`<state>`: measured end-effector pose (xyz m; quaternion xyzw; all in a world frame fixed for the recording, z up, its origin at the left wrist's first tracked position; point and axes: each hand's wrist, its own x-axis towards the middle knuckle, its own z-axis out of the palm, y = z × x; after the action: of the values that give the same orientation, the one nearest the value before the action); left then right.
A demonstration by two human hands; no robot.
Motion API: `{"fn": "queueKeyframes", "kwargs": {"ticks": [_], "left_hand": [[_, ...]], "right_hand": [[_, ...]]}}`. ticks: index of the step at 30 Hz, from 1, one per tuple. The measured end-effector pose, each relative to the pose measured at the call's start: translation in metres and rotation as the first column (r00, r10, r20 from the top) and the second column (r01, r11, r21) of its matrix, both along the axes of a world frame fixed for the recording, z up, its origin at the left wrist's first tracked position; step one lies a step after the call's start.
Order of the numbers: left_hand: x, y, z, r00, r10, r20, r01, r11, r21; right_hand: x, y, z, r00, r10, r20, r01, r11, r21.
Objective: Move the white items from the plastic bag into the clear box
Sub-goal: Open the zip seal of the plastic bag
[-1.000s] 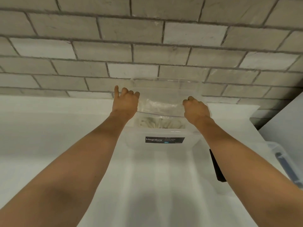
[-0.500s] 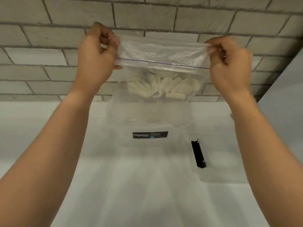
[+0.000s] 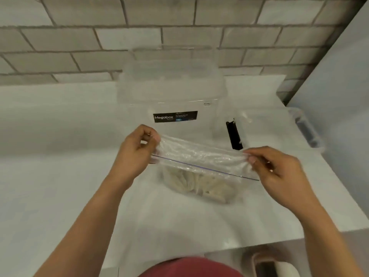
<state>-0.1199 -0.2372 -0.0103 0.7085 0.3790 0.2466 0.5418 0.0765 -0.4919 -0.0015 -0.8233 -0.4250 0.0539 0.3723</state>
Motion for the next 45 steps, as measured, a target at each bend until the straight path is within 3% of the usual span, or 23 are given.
{"fn": "queueKeyframes", "kwargs": {"ticks": [5, 10, 14, 18, 21, 24, 27, 30, 34, 37, 39, 41, 45], "left_hand": [[0.003, -0.003, -0.02, 0.999, -0.005, -0.051, 0.003, 0.999, -0.033], [0.017, 0.008, 0.004, 0.998, -0.06, 0.03, 0.061, 0.997, -0.043], [0.035, 0.006, 0.02, 0.983, 0.016, 0.183, 0.012, 0.988, -0.152], [0.036, -0.016, 0.02, 0.926, 0.187, 0.329, -0.108, 0.964, -0.244], [0.019, -0.033, 0.01, 0.907, 0.263, 0.329, -0.18, 0.948, -0.262], [0.012, -0.04, 0.004, 0.954, 0.156, 0.258, -0.035, 0.909, -0.416], [0.017, -0.035, 0.005, 0.957, 0.143, 0.253, 0.003, 0.866, -0.5], [0.021, -0.029, 0.006, 0.968, 0.076, 0.239, 0.05, 0.876, -0.48], [0.025, -0.03, 0.01, 0.975, 0.055, 0.216, 0.045, 0.901, -0.432], [0.033, -0.031, 0.019, 0.976, -0.002, 0.219, 0.091, 0.913, -0.397], [0.039, -0.034, 0.027, 0.972, -0.046, 0.229, 0.133, 0.914, -0.383], [0.046, -0.037, 0.034, 0.972, -0.072, 0.225, 0.153, 0.917, -0.367], [0.058, -0.039, 0.04, 0.969, -0.112, 0.221, 0.189, 0.912, -0.364]], "right_hand": [[-0.005, -0.016, -0.01, 0.989, 0.128, -0.079, -0.146, 0.937, -0.317], [-0.02, 0.019, 0.014, 0.984, 0.157, 0.082, -0.139, 0.97, -0.198], [-0.034, 0.07, 0.003, 0.962, 0.268, 0.057, -0.251, 0.946, -0.205], [-0.038, 0.093, -0.018, 0.994, 0.104, 0.036, -0.102, 0.993, -0.051], [-0.047, 0.094, -0.022, 1.0, 0.015, -0.007, -0.015, 1.0, 0.018], [-0.061, 0.092, -0.025, 0.998, 0.041, -0.041, -0.04, 0.999, 0.022], [-0.074, 0.086, -0.029, 0.996, 0.081, 0.037, -0.08, 0.997, -0.018], [-0.083, 0.079, -0.031, 0.986, 0.136, 0.095, -0.128, 0.989, -0.078], [-0.071, 0.078, -0.018, 0.978, 0.2, -0.053, -0.204, 0.975, -0.093], [-0.053, 0.089, 0.012, 0.977, 0.1, -0.19, -0.076, 0.989, 0.128], [-0.041, 0.098, 0.031, 0.926, 0.13, -0.355, -0.039, 0.966, 0.254], [-0.029, 0.104, 0.042, 0.835, 0.234, -0.498, -0.099, 0.954, 0.282], [-0.011, 0.103, 0.041, 0.772, 0.291, -0.565, -0.17, 0.951, 0.258]]}}
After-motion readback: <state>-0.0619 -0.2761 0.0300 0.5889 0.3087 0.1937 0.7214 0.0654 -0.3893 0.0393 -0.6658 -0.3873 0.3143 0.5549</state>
